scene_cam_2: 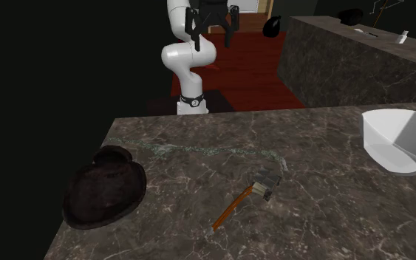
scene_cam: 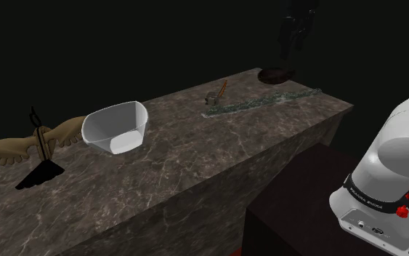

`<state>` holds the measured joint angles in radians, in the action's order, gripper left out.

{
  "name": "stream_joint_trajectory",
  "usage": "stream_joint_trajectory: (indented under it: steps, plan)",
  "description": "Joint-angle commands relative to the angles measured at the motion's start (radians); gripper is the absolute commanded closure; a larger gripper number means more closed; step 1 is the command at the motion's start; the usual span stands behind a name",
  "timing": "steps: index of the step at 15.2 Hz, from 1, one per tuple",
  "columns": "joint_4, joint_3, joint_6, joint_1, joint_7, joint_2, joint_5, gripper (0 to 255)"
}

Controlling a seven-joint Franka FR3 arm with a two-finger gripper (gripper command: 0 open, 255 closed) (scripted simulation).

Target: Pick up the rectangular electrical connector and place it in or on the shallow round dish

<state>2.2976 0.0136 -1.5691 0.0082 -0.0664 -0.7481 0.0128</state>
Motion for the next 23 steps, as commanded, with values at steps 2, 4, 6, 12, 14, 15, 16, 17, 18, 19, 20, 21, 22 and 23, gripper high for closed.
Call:
stream_joint_trajectory:
  steps: [2,4,6,12,14,15,16,17,18,19,20,21,22,23]
  plan:
    - [0.002,-0.015,-0.03,-0.007,0.041,0.026,-0.009,0]
    - [0.002,-0.043,-0.088,-0.023,0.12,0.082,-0.024,0]
    - [-0.006,-0.069,-0.144,-0.038,0.199,0.143,-0.036,0]
    - [-0.067,-0.135,-0.295,-0.086,0.433,0.347,-0.044,0]
    - [-0.099,-0.151,-0.337,-0.101,0.51,0.42,-0.038,0]
    - [-0.117,-0.158,-0.356,-0.109,0.548,0.456,-0.034,0]
    - [-0.136,-0.164,-0.375,-0.116,0.586,0.493,-0.029,0]
    - [-0.156,-0.169,-0.392,-0.123,0.625,0.53,-0.022,0]
    - [-0.178,-0.173,-0.408,-0.13,0.662,0.567,-0.015,0]
    - [-0.2,-0.176,-0.422,-0.135,0.7,0.604,-0.008,0]
    - [-0.224,-0.178,-0.436,-0.141,0.737,0.641,0.0,0]
    - [-0.248,-0.178,-0.448,-0.145,0.774,0.678,0.008,0]
    - [-0.274,-0.178,-0.459,-0.149,0.811,0.715,0.017,0]
    - [-0.3,-0.176,-0.469,-0.152,0.846,0.752,0.025,0]
